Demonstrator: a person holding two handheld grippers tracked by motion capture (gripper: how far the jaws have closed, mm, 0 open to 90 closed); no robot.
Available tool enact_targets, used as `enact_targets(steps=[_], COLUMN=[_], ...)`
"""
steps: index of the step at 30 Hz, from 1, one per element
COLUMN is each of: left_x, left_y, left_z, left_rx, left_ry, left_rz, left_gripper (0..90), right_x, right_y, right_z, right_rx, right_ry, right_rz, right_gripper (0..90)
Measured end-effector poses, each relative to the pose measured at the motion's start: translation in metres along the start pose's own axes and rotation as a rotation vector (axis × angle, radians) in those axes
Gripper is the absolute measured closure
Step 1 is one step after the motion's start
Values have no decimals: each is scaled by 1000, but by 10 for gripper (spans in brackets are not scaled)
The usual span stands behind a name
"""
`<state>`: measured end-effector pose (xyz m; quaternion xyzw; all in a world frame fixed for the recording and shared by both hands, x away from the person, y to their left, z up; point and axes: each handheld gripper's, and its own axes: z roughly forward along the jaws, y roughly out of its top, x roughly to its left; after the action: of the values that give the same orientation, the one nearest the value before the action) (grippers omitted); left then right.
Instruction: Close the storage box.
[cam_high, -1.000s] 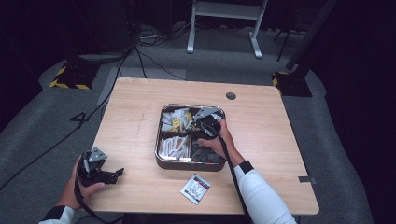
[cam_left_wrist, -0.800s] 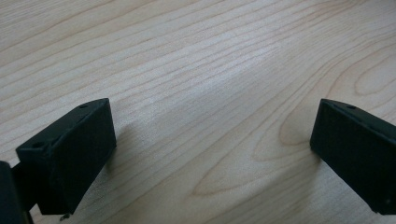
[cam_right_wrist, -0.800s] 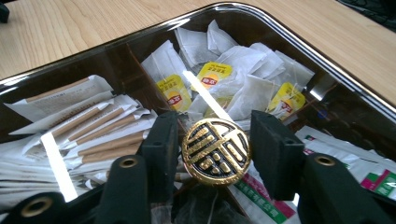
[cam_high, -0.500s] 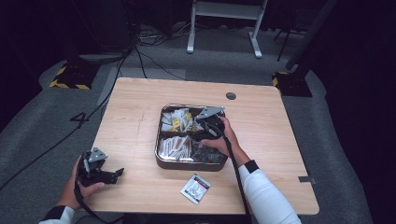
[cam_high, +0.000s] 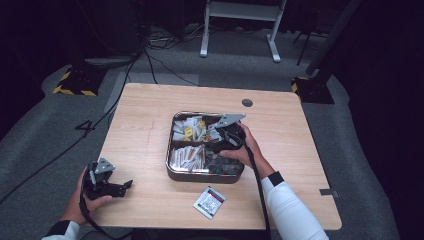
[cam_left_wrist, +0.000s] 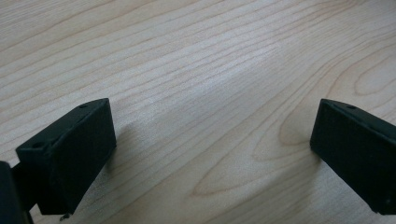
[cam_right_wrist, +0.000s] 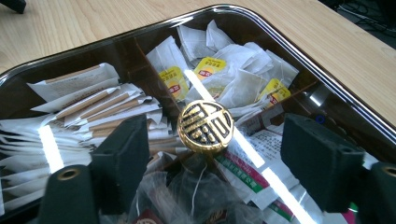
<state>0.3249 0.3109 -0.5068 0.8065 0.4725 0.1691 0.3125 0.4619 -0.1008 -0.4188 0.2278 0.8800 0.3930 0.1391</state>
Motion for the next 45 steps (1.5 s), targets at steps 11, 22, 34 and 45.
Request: enact_targets(steps=[11,22,34,45], left_x=[0,0,0,0], left_y=[0,0,0,0], left_z=[0,0,0,0], left_rx=[-1,0,-1,0], left_ry=[0,0,1,1], left_rz=[-2,-3,-3,-1], left_gripper=[5,5,5,5], right_x=[-1,-4,-9,-15], right_y=[-1,-4,-14,-30], right_z=[-13,-27,-47,-68], right_rx=[30,43,74,78], right_ry=[-12,-27,-60,-76], right_rz=[-41,-44,-59,-45], right_gripper=[210,219,222,225])
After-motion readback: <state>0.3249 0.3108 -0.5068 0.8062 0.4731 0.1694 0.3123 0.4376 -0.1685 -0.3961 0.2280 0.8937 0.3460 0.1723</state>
